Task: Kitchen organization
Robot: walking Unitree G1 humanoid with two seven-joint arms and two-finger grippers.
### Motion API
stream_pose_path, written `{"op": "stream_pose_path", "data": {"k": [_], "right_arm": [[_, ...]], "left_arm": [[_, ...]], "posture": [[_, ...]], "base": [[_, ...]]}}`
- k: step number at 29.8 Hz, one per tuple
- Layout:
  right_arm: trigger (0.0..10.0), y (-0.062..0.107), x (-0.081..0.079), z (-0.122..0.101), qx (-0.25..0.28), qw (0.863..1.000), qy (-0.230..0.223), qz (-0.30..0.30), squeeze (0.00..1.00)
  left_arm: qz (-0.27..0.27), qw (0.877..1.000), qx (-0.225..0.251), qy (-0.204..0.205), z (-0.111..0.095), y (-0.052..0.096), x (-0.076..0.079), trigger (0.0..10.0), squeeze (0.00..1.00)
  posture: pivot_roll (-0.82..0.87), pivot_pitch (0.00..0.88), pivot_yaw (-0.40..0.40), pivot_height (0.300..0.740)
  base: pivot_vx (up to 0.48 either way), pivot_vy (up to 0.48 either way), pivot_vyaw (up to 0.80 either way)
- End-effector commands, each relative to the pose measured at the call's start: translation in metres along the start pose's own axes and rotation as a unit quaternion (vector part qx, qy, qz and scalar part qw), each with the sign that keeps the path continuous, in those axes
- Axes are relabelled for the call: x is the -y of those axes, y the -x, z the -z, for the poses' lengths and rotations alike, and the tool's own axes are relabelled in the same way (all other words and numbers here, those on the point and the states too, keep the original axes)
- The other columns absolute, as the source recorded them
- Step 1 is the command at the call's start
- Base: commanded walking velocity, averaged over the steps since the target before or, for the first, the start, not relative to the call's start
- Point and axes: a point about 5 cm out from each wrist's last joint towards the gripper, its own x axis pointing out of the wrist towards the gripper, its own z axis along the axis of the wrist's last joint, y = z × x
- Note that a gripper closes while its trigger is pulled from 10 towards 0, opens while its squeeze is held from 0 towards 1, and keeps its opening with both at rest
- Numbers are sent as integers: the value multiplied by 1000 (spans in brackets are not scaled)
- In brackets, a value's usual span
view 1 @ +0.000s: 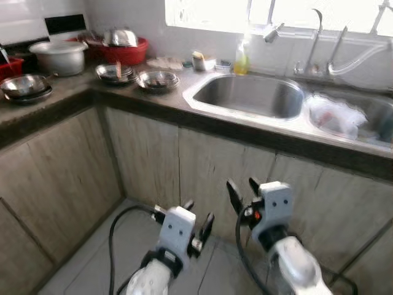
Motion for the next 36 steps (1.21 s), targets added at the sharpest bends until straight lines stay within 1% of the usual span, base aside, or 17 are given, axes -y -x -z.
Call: {"op": "stream_pose_path", "data": {"k": [1, 9, 12, 21, 36], "right_arm": [[10000, -2, -3, -4, 10, 1000, 2, -7, 0], [10000, -1, -5, -2, 4, 1000, 2, -15, 0], [10000, -1, -5, -1, 0, 1000, 0, -14, 0], [10000, -2, -4, 6, -19, 1000, 0, -13, 0], [10000, 0, -5, 8, -20, 999, 6, -24, 0]], "left_arm": [[-8, 1000, 2, -9, -2, 1, -5, 10000, 0], [-10, 1000, 2, -9, -2, 0, -5, 10000, 0], [-20, 1000, 0, -4, -3, -1, -8, 10000, 0], [-34, 999, 0, -4, -2, -2, -12, 10000, 0], [-36, 999, -1, -17, -2, -4, -12, 10000, 0]], "posture": [[0, 0, -45, 740], [1, 0, -45, 740], [-2, 0, -40, 740], [-1, 0, -41, 740], [-4, 0, -39, 740]], "base": [[-266, 0, 800], [-263, 0, 800], [0, 0, 800], [0, 0, 0], [0, 0, 0]]}}
